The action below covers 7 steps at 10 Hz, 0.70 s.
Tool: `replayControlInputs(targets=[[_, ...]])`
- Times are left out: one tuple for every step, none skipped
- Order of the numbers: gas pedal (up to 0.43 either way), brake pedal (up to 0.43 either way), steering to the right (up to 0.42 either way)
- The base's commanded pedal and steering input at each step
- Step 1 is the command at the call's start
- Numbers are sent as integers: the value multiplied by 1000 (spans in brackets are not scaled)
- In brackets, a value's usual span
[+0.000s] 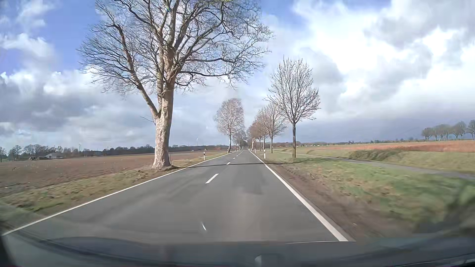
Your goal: Follow the waypoints while adhering to traffic rules and regulations
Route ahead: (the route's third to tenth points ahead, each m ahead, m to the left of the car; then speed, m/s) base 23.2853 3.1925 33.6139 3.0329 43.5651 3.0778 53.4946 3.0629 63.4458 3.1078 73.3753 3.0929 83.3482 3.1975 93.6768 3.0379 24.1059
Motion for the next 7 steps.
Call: replayControlInputs(targets=[[228, 0, -3], [228, 0, -3], [228, 0, -3], [228, 0, -4], [228, 0, -5], [220, 0, -5], [220, 0, -5]])
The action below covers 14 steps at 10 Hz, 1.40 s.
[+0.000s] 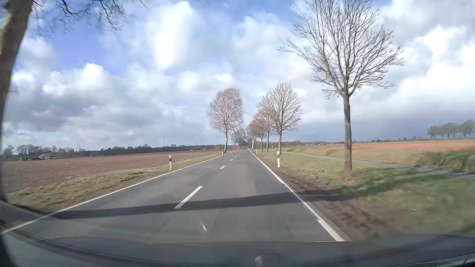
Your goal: Follow the waypoints while adhering to traffic rules and regulations
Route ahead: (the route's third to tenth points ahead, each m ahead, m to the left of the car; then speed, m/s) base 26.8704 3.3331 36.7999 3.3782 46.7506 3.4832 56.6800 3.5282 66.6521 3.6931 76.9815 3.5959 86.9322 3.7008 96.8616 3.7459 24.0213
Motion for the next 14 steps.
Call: replayControlInputs(targets=[[220, 0, -5], [220, 0, -5], [228, 0, -5], [228, 0, -5], [228, 0, -5], [228, 0, -4], [228, 0, -4], [228, 0, -3], [228, 0, -2], [240, 0, -2], [240, 0, -1], [240, 0, -1], [240, 0, -1], [240, 0, -1]])
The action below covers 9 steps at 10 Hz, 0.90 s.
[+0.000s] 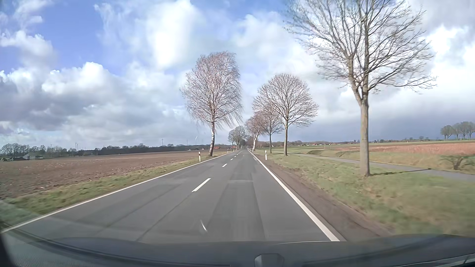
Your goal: Follow the waypoints while adhering to traffic rules and regulations
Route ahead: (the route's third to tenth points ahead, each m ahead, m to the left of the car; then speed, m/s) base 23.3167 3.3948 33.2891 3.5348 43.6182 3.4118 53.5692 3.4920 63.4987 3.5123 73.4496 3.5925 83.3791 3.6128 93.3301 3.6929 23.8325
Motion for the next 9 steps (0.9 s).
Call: replayControlInputs(targets=[[240, 0, -2], [240, 0, -2], [240, 0, -2], [240, 0, -8], [240, 0, -9], [240, 0, -7], [240, 0, -6], [240, 0, -6], [240, 0, -5]])
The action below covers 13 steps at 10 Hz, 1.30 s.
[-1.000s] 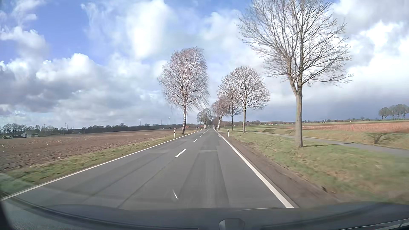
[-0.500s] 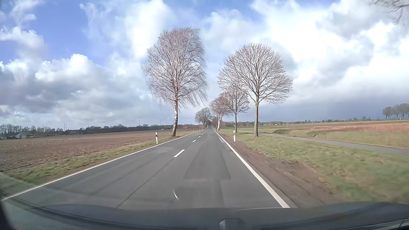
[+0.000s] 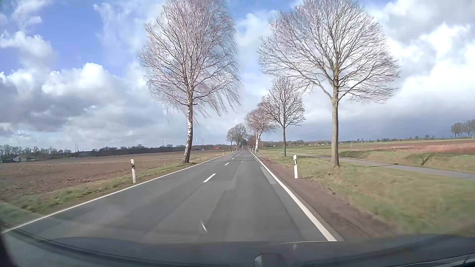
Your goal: Follow the waypoints while adhering to traffic rules and regulations
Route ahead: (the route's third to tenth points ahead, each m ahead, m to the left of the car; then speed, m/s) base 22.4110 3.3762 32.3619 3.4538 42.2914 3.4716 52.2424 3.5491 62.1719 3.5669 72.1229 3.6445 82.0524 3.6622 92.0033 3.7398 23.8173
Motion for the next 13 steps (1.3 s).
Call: replayControlInputs(targets=[[240, 0, -5], [240, 0, -4], [240, 0, -4], [240, 0, -4], [240, 0, -4], [240, 0, -4], [240, 0, -5], [240, 0, -5], [240, 0, -6], [228, 0, -6], [228, 0, -6], [228, 0, -6], [228, 0, -5]])
